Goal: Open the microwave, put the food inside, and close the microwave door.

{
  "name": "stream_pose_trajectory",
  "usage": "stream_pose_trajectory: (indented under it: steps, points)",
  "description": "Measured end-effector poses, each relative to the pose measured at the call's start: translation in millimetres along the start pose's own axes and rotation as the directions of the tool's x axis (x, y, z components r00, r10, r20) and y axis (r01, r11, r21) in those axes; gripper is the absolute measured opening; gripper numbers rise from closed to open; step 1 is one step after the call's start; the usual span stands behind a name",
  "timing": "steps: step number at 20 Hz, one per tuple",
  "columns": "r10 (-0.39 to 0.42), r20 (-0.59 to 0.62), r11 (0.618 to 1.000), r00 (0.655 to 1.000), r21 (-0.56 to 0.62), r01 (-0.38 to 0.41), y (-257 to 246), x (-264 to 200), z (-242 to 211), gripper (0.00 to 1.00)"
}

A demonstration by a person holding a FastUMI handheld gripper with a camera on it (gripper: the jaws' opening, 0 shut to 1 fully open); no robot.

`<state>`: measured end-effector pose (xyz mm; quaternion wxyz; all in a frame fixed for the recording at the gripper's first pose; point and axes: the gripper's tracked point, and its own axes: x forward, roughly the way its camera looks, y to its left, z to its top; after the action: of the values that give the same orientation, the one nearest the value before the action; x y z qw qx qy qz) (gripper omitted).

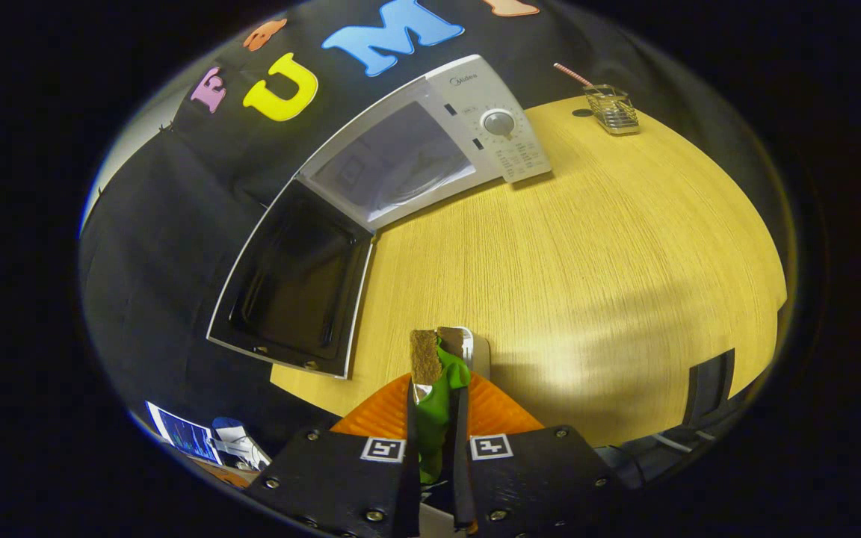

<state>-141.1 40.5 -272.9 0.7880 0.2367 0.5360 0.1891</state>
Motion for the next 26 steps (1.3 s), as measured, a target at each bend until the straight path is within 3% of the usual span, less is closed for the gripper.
stream_pose_trajectory:
  steps: [12,26]
  points:
    - [0.006,0.232,0.998,0.973,0.058,-0.020,68,8,87,0.17]
    - [0.003,0.415,0.986,0.910,0.148,-0.071,120,72,163,0.17]
